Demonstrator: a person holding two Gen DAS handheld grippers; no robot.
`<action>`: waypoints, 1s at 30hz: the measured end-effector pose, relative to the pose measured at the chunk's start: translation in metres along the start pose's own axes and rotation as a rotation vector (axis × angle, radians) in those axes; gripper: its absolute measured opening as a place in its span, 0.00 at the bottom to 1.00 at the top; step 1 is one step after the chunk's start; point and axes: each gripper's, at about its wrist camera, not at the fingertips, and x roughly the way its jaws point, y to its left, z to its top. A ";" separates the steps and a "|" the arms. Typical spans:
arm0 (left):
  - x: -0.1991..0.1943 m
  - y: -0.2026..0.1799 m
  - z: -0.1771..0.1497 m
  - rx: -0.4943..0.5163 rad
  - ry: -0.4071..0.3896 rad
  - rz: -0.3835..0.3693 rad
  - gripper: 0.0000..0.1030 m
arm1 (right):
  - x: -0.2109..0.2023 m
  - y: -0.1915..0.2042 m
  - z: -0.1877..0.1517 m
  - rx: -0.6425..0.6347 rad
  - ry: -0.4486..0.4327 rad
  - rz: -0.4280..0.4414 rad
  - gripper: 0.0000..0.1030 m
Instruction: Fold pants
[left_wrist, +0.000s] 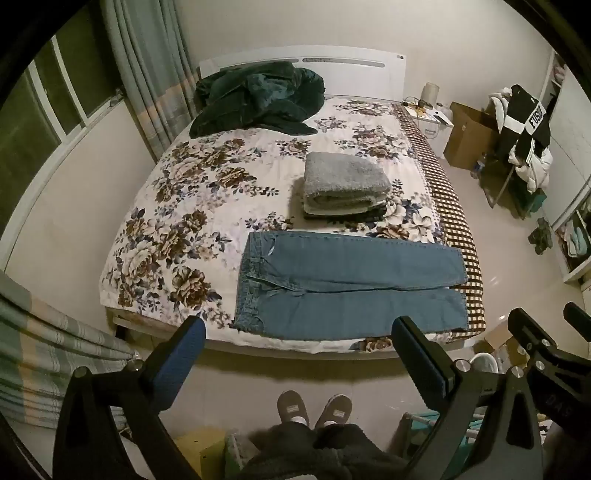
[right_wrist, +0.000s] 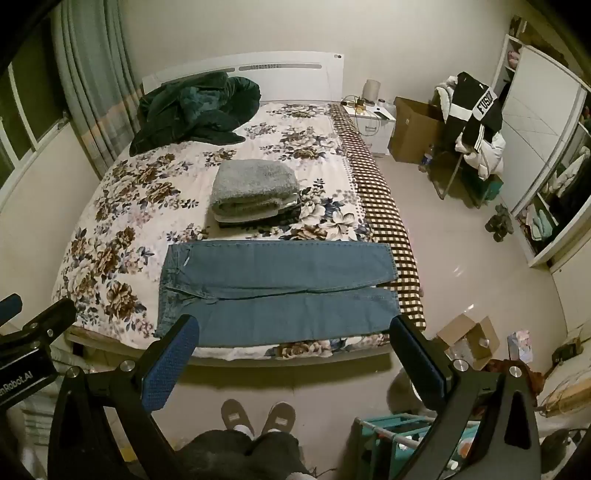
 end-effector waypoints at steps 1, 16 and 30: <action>0.000 0.000 0.000 0.000 0.001 -0.001 1.00 | 0.000 0.000 0.000 0.001 0.003 0.005 1.00; 0.000 0.001 0.001 -0.001 0.000 0.007 1.00 | -0.004 0.001 -0.002 0.000 0.001 0.002 1.00; 0.000 0.000 0.000 0.001 -0.008 0.011 1.00 | -0.013 0.015 -0.002 -0.006 0.002 0.003 1.00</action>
